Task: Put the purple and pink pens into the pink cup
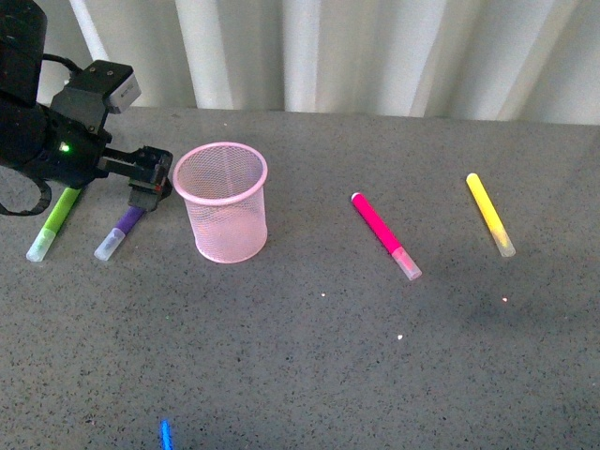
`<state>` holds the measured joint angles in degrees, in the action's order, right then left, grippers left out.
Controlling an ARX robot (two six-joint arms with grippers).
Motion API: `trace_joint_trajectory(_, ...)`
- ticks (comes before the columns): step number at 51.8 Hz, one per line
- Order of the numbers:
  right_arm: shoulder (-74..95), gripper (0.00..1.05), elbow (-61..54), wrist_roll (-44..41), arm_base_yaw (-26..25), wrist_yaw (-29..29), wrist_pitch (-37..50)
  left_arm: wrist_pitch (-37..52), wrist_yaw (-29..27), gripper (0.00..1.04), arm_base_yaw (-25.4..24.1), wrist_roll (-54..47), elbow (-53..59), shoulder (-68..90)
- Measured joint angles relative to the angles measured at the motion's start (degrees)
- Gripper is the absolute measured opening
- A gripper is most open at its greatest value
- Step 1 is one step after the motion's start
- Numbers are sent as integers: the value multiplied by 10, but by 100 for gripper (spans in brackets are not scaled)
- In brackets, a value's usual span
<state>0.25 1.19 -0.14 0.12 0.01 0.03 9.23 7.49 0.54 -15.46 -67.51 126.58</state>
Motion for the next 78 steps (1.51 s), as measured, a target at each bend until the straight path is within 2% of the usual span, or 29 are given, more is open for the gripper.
trace_joint_trajectory(24, 0, 98, 0, 0, 0, 0, 0, -12, -1, 98, 3, -12, -46, 42)
trace_joint_trajectory(47, 0, 98, 0, 0, 0, 0, 0, -21, 0, 98, -15, -16, -83, 81)
trace_joint_trajectory(63, 0, 98, 0, 0, 0, 0, 0, -34, -5, 57, -21, -3, -88, 83)
trace_joint_trajectory(70, 0, 98, 0, 0, 0, 0, 0, -33, -9, 32, -25, 2, -85, 82)
trace_joint_trajectory(78, 0, 98, 0, 0, 0, 0, 0, -30, -12, 14, -29, 4, -74, 71)
